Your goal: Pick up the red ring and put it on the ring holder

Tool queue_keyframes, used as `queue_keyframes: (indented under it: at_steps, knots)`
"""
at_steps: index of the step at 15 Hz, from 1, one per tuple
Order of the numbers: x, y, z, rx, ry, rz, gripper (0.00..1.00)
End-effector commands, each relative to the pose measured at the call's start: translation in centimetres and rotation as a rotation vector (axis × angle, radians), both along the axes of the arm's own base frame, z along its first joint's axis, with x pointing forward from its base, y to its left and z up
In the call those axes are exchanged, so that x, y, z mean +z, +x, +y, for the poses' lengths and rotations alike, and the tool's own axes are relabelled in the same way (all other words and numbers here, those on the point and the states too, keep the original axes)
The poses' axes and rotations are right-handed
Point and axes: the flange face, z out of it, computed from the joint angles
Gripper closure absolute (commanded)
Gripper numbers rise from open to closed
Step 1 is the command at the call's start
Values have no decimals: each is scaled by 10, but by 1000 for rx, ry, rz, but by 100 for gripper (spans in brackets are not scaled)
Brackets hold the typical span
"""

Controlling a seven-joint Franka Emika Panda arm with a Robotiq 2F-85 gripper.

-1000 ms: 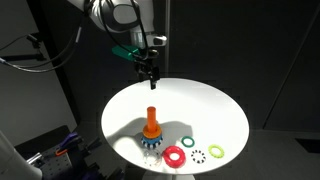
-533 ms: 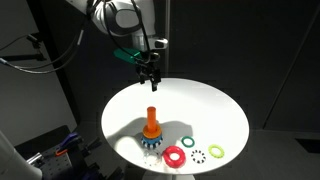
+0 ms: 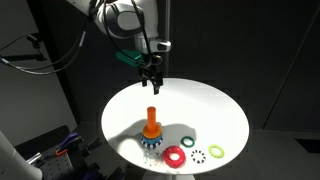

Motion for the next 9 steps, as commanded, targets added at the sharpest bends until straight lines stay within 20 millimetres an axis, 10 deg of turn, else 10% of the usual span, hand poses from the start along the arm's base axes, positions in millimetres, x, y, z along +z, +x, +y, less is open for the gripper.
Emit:
queue_keyframes:
  at_steps: [1, 9]
  knots:
    - [4, 0, -27, -65, -4, -20, 0]
    - [-27, -3, -91, -192, -13, -13, 0]
